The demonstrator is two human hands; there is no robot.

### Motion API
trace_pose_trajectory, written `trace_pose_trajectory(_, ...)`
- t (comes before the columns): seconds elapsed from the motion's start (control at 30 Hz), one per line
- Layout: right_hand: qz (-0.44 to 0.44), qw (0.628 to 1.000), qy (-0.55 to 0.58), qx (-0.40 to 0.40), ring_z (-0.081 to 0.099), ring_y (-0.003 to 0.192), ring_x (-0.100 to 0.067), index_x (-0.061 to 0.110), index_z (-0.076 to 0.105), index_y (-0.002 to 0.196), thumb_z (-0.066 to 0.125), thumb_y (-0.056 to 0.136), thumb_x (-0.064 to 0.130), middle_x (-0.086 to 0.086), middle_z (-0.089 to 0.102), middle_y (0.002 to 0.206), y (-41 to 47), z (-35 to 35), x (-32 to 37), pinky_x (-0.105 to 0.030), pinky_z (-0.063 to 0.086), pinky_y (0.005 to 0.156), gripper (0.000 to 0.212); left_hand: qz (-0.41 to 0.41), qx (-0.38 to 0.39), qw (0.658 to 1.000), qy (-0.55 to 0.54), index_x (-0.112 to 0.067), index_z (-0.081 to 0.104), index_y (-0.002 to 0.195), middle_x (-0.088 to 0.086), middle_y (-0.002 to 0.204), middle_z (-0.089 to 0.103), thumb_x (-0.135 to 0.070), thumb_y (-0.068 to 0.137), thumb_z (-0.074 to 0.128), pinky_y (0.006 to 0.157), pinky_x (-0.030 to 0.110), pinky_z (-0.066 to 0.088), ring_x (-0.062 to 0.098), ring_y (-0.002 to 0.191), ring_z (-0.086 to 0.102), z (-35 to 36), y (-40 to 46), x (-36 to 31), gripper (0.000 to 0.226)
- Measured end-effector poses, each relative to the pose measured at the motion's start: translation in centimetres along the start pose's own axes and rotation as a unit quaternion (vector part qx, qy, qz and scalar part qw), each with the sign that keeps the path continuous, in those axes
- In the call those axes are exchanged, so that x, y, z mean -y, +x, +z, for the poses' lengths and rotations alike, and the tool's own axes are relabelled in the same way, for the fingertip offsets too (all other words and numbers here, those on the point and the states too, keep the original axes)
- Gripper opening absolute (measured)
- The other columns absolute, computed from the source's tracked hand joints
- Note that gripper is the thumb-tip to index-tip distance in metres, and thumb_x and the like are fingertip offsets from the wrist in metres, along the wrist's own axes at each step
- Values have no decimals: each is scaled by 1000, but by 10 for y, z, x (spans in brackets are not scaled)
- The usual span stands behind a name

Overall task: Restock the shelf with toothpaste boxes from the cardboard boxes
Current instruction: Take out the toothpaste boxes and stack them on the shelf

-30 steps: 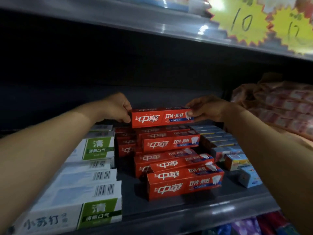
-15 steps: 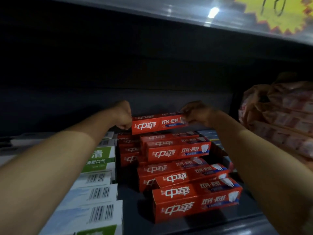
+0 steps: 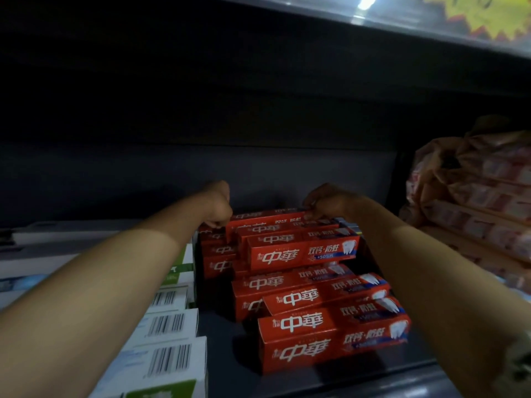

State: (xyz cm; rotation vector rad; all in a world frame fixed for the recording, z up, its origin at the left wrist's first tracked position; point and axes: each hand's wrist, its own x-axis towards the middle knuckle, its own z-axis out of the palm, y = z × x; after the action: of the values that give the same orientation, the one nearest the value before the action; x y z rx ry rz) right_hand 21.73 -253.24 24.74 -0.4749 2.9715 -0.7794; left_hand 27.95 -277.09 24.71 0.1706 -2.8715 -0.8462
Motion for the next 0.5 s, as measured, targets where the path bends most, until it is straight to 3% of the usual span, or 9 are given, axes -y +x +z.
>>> trace_pose_trajectory(0.2,25,999,23,16,63,102,-20,17,67,111,60,90,25,-3,67,112,-1,0,-3,-45,47,98,23,6,-2,999,33,-5,47,62,10,66,51,13,78,62,47,24,46,19,59,55,0,-2,-2,29)
trace_pose_trajectory(0.33,12,999,36,-1,61,104,-21,16,67,109,62,90,23,-3,66,112,-7,-2,-1,-44,45,100,21,9,-11,998,65,-6,48,60,9,61,52,6,78,67,48,26,42,18,55,52,-5,-6,-4,29)
trace_pose_trajectory(0.5,-15,999,34,-17,61,103,-20,9,64,113,59,89,6,-7,64,112,-22,-8,7,-34,50,94,24,31,-31,996,80,-9,46,61,8,67,49,2,74,71,58,28,40,23,69,52,-14,-14,-11,30)
